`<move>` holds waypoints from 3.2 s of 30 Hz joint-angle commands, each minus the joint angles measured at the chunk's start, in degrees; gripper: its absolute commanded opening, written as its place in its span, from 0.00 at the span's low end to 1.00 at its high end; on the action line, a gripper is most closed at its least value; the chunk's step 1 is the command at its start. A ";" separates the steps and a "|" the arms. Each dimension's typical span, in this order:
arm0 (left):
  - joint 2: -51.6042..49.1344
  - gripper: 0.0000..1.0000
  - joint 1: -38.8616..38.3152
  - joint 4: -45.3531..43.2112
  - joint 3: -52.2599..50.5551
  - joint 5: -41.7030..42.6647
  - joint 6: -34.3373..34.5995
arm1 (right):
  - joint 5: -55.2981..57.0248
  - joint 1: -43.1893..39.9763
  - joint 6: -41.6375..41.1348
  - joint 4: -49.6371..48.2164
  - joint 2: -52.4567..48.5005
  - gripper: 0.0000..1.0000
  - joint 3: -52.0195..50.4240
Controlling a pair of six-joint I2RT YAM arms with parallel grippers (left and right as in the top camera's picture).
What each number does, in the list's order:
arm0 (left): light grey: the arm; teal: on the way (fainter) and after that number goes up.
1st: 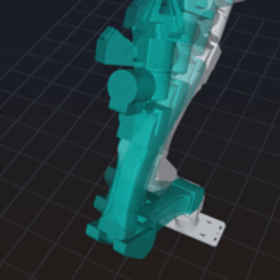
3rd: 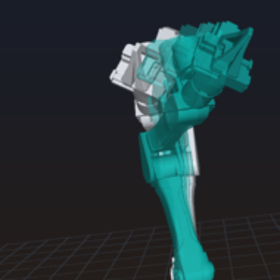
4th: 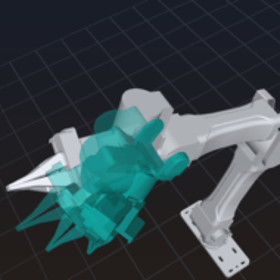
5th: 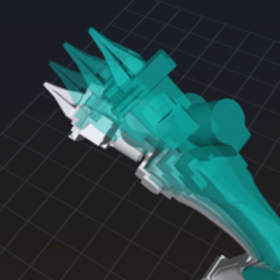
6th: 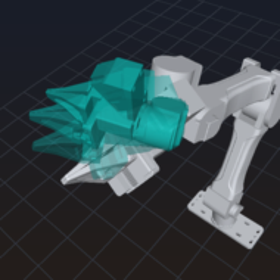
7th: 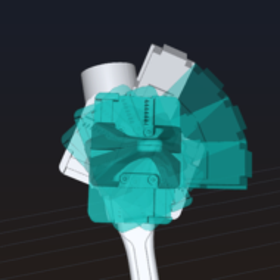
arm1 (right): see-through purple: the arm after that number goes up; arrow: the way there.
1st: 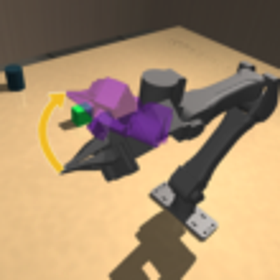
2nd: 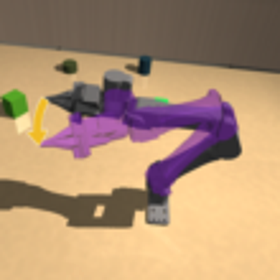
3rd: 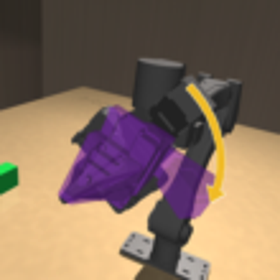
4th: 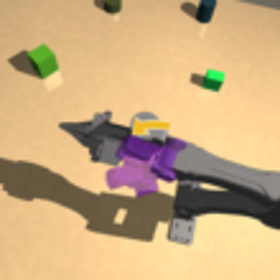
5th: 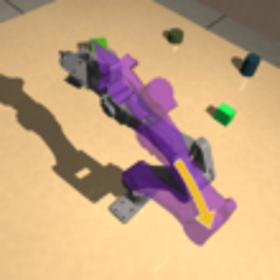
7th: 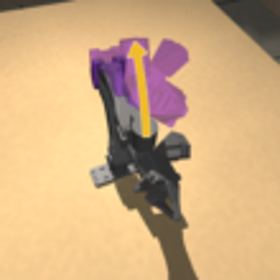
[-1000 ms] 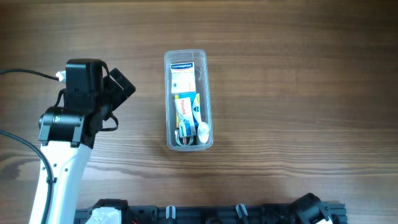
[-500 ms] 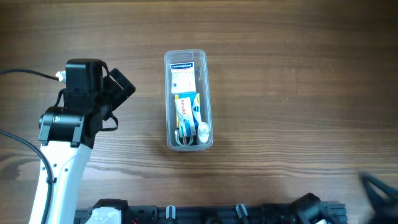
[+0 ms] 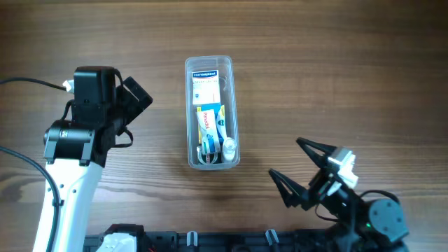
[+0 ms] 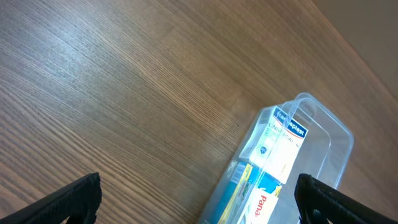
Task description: Pack container
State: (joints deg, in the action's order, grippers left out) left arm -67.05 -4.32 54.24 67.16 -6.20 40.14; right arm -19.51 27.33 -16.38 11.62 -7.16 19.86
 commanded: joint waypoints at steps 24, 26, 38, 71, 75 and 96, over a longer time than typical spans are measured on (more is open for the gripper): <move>0.55 1.00 0.35 -0.09 0.94 -1.16 -0.74 | 13.11 0.13 -0.09 -8.13 0.59 1.00 -16.20; 0.55 1.00 0.35 -0.09 0.94 -1.16 -0.74 | 13.38 0.13 -0.11 -8.31 0.59 1.00 -17.99; 0.55 1.00 0.35 -0.09 0.94 -1.16 -0.74 | 14.60 0.13 -1.81 -10.51 -2.19 1.00 -18.86; 0.55 1.00 0.35 -0.07 0.94 -1.16 -0.74 | 14.60 -16.17 -1.81 -10.62 6.38 1.00 -18.93; 0.55 1.00 0.35 -0.09 0.94 -1.16 -0.74 | 14.60 -16.17 -1.81 -10.62 6.19 1.00 -18.93; 15.52 1.00 0.55 -0.15 -7.80 -1.18 -0.74 | 14.60 -16.15 -1.84 -10.62 6.19 1.00 -18.93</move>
State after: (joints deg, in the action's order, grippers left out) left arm -58.87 -4.32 54.02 63.64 -6.22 40.12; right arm -5.48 11.42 -17.91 1.19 -1.10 1.23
